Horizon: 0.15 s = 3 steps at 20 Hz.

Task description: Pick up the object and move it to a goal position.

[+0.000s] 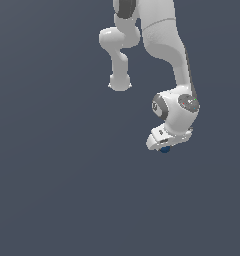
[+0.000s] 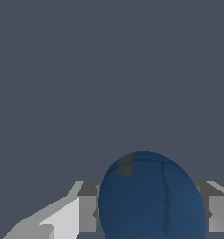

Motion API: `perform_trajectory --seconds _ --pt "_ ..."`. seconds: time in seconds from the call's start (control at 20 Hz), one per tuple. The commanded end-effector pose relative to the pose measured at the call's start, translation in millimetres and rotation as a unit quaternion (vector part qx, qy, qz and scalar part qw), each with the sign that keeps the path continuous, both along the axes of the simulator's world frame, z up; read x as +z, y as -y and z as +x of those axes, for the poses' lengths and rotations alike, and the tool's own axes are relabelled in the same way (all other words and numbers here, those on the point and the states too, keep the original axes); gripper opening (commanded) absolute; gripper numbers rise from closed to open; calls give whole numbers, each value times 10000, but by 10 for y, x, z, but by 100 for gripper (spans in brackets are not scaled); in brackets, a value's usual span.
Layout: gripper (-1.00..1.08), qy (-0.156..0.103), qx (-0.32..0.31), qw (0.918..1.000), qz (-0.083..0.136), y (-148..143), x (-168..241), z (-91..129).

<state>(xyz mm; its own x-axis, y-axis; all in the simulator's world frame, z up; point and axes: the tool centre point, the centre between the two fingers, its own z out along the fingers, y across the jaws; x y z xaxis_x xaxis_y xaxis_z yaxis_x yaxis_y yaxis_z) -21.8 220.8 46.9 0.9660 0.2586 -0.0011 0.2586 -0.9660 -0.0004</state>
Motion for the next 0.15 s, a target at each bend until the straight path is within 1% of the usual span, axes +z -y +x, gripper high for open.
perform_trajectory --seconds 0.0,0.1 --pt "-100 5 -10 10000 -1 21 4 18" --pt "-100 5 -10 10000 -1 34 3 26"
